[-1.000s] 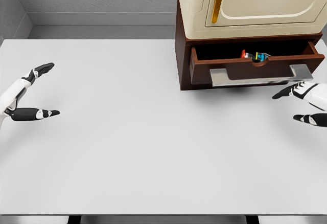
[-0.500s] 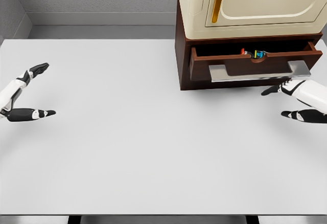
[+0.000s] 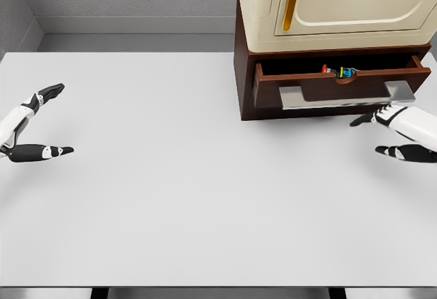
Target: Put the switch into the drawer with left arm, and close the drawer with right arm
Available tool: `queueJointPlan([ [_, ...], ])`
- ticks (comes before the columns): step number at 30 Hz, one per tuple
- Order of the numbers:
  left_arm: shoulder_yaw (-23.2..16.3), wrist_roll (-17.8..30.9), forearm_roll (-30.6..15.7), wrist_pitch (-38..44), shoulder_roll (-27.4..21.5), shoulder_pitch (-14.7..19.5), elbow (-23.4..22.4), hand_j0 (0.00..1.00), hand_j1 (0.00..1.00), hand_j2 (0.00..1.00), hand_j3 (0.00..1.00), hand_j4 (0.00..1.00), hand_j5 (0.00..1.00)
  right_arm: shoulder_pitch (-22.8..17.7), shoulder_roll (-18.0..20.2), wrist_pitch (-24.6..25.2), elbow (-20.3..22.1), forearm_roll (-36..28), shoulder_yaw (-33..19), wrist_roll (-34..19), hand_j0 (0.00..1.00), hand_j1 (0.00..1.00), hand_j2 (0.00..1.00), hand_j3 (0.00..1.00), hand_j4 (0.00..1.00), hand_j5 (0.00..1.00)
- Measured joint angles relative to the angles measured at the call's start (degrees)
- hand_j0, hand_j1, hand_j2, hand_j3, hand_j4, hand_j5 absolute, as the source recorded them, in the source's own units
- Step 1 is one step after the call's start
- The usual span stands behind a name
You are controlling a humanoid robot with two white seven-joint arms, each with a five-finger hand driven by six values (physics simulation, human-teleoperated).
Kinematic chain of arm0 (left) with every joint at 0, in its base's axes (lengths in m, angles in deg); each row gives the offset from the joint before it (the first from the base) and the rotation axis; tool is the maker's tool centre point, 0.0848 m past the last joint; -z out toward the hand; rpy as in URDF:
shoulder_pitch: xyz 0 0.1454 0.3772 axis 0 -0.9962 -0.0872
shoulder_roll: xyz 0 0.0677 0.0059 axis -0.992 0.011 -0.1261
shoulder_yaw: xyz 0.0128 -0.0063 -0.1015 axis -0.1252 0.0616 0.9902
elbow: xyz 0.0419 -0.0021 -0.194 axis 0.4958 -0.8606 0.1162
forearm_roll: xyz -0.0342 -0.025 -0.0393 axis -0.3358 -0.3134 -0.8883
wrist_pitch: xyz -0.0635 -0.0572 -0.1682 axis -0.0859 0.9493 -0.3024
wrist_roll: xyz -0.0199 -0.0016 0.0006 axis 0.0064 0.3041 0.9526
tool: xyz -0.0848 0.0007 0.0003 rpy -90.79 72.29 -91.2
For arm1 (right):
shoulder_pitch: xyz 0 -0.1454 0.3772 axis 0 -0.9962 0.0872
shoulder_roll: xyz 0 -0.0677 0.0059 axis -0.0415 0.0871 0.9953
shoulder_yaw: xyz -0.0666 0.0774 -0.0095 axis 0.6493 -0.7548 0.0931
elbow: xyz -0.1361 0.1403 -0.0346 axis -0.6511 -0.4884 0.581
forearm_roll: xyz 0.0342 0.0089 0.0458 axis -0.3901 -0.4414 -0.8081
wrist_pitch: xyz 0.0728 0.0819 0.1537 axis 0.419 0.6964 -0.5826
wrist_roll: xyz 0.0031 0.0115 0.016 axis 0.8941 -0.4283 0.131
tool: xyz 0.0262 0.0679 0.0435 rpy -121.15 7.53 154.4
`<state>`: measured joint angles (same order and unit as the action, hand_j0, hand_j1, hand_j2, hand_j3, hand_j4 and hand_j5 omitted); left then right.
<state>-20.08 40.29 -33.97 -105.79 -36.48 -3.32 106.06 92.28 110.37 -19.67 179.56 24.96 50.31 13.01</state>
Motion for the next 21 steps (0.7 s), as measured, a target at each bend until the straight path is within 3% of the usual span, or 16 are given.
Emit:
queueJointPlan([
  [5,0.0,0.0,-0.1,0.0,0.0,-0.1,0.1,1.0,1.0,1.0,1.0,1.0,1.0,5.4,-1.7,-0.3,-2.3,4.1,2.8,-1.2,0.76,0.76,0.76,0.76,0.76,0.76],
  [11,-0.1,0.0,-0.1,0.0,0.1,-0.1,0.0,1.0,1.0,1.0,1.0,1.0,1.0,9.9,-4.1,0.0,-4.2,0.8,7.9,-0.2,0.76,0.76,0.76,0.76,0.76,0.76],
  [17,-0.2,0.0,0.0,0.0,0.2,-0.2,0.1,1.0,1.0,1.0,1.0,1.0,1.0,9.8,-4.7,0.0,-5.2,0.4,9.8,0.0,0.77,0.77,0.77,0.77,0.77,0.77],
  [21,-0.2,0.0,0.0,0.0,0.3,-0.2,0.1,1.0,1.0,1.0,1.0,1.0,1.0,5.7,-0.3,0.0,-3.3,-0.3,9.7,0.1,0.77,0.77,0.77,0.77,0.77,0.77],
])
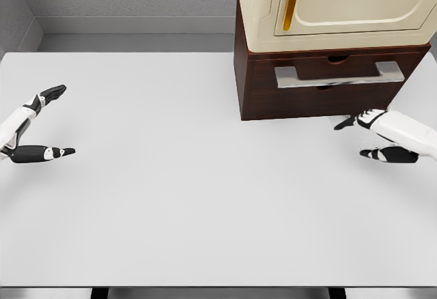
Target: Put the switch into the drawer with left arm, and close the drawer with right arm
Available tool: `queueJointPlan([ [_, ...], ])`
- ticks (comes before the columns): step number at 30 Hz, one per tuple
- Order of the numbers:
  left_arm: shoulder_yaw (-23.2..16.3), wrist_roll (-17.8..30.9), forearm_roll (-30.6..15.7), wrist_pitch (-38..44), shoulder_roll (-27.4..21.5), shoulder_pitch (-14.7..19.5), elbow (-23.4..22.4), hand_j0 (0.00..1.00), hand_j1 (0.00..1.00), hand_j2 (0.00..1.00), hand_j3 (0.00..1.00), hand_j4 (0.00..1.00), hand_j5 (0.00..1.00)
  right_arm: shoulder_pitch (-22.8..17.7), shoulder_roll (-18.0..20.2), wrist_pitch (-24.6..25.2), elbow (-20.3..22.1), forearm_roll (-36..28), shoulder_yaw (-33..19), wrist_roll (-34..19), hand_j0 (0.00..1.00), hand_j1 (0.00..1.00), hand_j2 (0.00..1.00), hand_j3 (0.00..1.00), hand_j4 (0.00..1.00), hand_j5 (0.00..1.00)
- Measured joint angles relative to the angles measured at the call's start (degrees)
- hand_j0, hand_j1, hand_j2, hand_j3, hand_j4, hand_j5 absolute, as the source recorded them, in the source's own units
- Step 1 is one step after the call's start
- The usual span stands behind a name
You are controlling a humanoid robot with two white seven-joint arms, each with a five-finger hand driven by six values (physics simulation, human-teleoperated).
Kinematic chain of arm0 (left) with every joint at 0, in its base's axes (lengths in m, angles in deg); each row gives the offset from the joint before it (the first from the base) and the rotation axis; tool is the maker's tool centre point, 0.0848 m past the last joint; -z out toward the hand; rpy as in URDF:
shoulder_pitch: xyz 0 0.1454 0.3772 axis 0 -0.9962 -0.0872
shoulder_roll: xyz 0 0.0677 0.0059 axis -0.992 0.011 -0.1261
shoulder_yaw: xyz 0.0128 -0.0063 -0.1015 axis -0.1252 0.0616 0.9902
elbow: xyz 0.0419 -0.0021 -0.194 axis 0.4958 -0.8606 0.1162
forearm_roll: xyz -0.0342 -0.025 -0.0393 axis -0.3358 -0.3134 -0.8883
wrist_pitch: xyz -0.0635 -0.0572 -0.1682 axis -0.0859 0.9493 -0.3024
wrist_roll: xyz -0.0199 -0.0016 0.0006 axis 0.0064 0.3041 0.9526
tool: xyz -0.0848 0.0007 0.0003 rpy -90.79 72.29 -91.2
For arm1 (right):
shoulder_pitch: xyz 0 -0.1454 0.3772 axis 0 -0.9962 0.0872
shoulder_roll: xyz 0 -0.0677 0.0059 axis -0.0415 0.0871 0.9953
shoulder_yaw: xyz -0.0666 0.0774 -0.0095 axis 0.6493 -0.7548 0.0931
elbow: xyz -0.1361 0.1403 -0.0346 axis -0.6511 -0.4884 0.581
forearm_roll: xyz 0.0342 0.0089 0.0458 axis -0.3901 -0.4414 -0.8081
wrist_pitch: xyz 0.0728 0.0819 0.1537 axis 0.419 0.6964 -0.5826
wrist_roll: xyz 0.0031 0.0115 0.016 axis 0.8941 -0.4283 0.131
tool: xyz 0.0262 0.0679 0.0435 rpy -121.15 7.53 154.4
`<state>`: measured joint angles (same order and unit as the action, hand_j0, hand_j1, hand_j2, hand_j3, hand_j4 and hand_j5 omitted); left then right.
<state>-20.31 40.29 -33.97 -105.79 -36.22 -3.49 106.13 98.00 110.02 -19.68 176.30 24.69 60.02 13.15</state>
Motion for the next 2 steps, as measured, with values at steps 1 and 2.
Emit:
queueJointPlan([
  [1,0.0,0.0,0.0,0.0,0.0,0.0,0.0,1.0,1.0,1.0,1.0,1.0,1.0,-1.4,1.6,0.0,0.4,-0.5,-0.1,0.1,0.77,0.77,0.77,0.77,0.77,0.77],
  [2,0.0,0.0,0.0,0.0,0.0,0.0,0.0,1.0,1.0,1.0,1.0,1.0,1.0,-1.6,3.1,0.0,0.6,-0.9,-0.2,0.1,0.77,0.77,0.77,0.77,0.77,0.77],
])
